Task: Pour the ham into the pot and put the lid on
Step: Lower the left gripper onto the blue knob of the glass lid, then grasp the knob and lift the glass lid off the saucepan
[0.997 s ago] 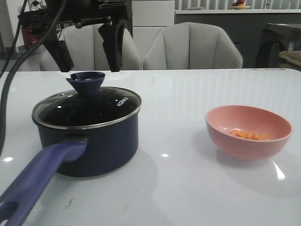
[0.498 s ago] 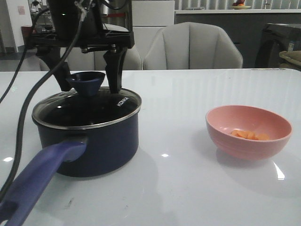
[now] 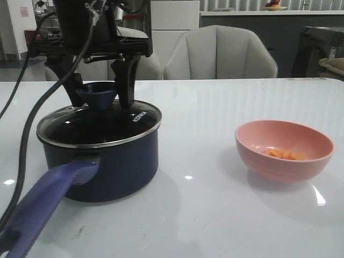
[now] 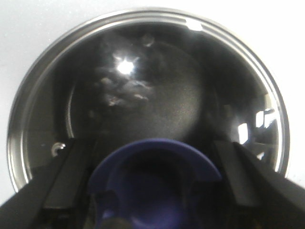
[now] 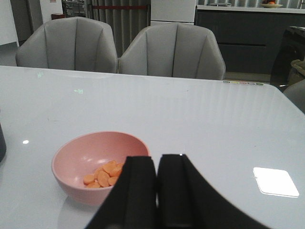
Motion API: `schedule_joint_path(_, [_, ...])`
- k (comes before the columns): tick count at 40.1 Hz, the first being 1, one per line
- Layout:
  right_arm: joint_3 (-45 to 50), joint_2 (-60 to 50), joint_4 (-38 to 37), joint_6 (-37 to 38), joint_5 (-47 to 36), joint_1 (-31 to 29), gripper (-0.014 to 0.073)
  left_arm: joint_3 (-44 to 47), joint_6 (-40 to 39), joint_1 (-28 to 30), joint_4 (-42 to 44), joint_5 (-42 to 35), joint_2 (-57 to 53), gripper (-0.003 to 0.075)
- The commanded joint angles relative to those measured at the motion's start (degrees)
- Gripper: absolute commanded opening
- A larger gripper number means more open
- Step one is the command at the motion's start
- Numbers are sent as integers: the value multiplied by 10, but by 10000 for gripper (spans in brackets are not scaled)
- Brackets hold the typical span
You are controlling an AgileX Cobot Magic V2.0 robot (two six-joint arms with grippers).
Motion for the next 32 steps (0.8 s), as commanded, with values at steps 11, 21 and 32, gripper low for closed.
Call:
schedule_joint_path(11, [6, -11, -6, 0, -46, -4, 163, -15, -4, -1, -1, 8, -27, 300])
schedule_joint_path(21, [6, -11, -6, 0, -46, -4, 163, -27, -1, -1, 7, 19, -27, 300])
schedule_joint_path(32, [6, -11, -6, 0, -46, -4, 163, -82, 2, -1, 7, 45, -29, 300])
